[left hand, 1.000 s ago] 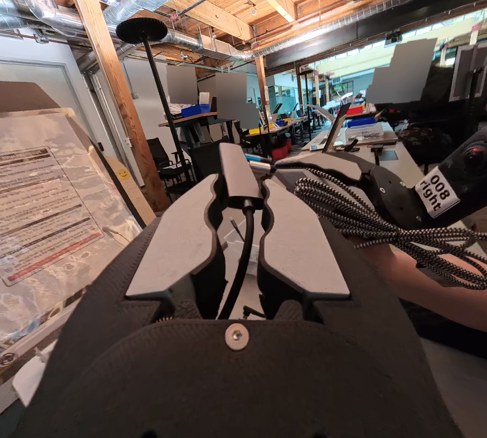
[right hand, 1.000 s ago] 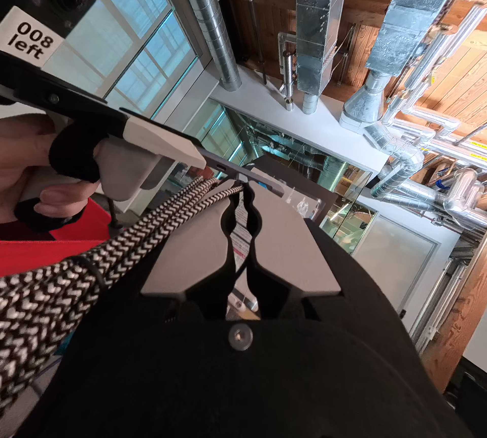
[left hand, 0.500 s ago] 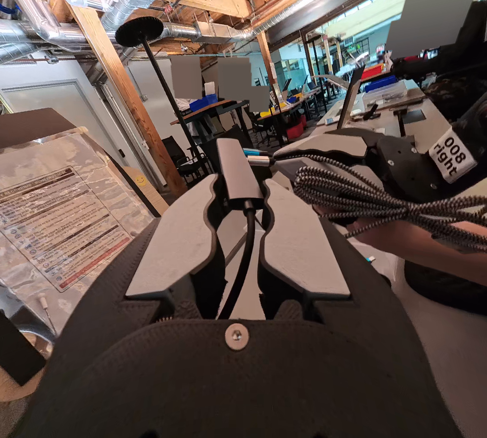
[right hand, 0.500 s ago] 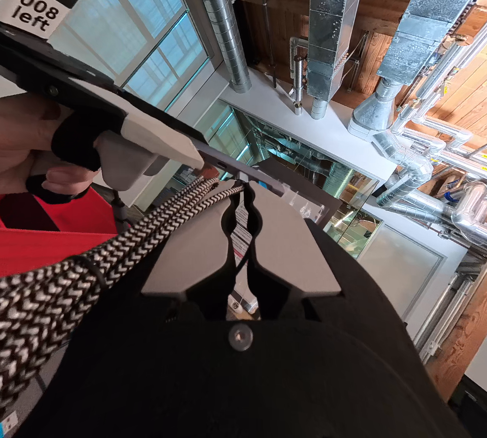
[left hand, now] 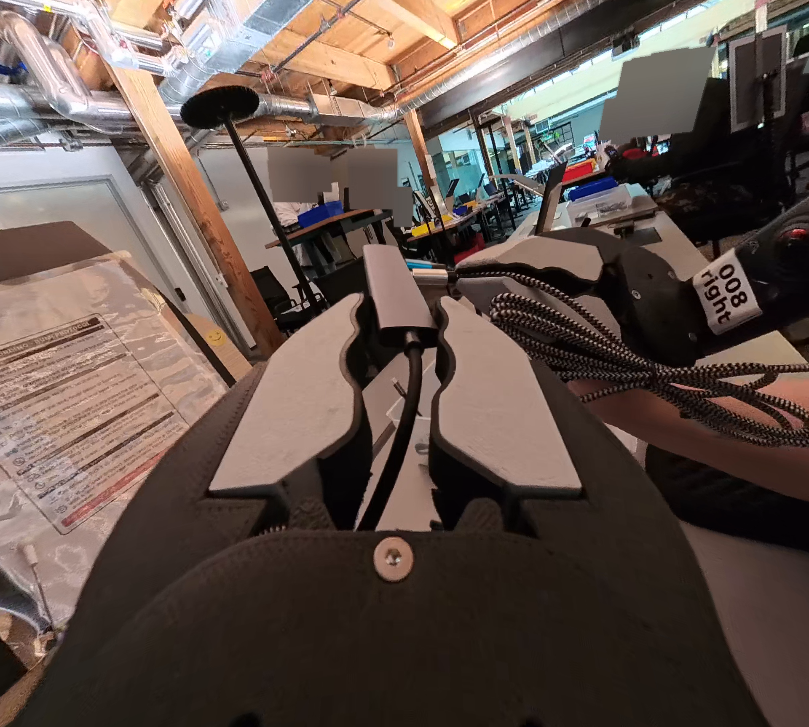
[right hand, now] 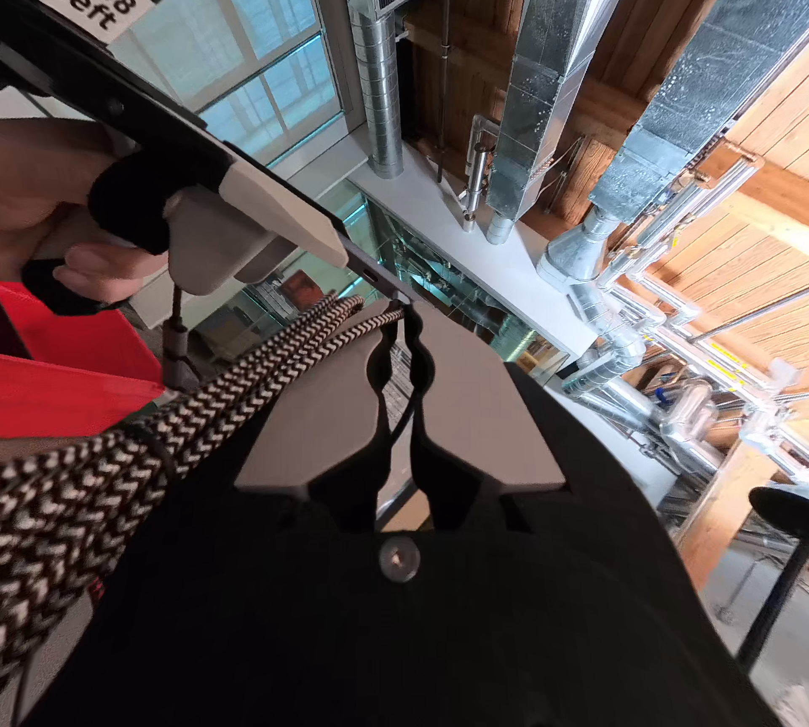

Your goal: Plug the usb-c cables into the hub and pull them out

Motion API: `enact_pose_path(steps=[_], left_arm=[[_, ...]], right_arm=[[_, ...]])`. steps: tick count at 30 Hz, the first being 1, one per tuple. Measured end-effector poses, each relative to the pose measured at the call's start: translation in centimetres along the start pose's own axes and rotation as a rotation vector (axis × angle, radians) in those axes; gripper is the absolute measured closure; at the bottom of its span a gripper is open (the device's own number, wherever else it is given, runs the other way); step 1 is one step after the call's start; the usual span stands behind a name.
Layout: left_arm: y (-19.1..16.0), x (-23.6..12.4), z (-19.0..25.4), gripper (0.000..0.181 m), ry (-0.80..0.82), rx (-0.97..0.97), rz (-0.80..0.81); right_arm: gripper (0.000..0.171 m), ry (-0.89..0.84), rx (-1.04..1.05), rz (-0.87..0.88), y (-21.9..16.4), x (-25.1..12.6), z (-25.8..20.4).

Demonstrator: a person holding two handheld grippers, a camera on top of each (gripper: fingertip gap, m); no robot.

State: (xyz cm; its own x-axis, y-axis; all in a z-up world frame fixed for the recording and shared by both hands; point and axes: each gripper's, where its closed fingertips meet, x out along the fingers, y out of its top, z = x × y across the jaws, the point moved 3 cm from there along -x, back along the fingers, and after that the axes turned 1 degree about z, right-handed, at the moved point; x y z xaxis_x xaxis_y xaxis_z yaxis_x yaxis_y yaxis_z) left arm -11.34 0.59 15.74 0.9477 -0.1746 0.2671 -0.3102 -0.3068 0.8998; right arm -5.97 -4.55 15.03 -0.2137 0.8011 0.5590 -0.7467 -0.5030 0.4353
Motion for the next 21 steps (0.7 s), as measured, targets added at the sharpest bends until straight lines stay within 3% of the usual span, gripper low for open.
enact_pose_path(steps=[5,15,21], left_arm=[[0.0,-0.2,0.1,0.154,-0.013,-0.085,0.056],[-0.8,0.2,-0.3,0.155,0.08,0.014,0.016],[-0.9,0.1,-0.1,0.155,0.042,0.022,-0.008]], right_arm=[[0.168,0.002,-0.017,0.001,0.1,0.0,-0.3],[0.168,0.017,-0.044,-0.003,-0.4,0.0,-1.2],[0.168,0.017,-0.038,0.026,-0.1,-0.1,-1.1]])
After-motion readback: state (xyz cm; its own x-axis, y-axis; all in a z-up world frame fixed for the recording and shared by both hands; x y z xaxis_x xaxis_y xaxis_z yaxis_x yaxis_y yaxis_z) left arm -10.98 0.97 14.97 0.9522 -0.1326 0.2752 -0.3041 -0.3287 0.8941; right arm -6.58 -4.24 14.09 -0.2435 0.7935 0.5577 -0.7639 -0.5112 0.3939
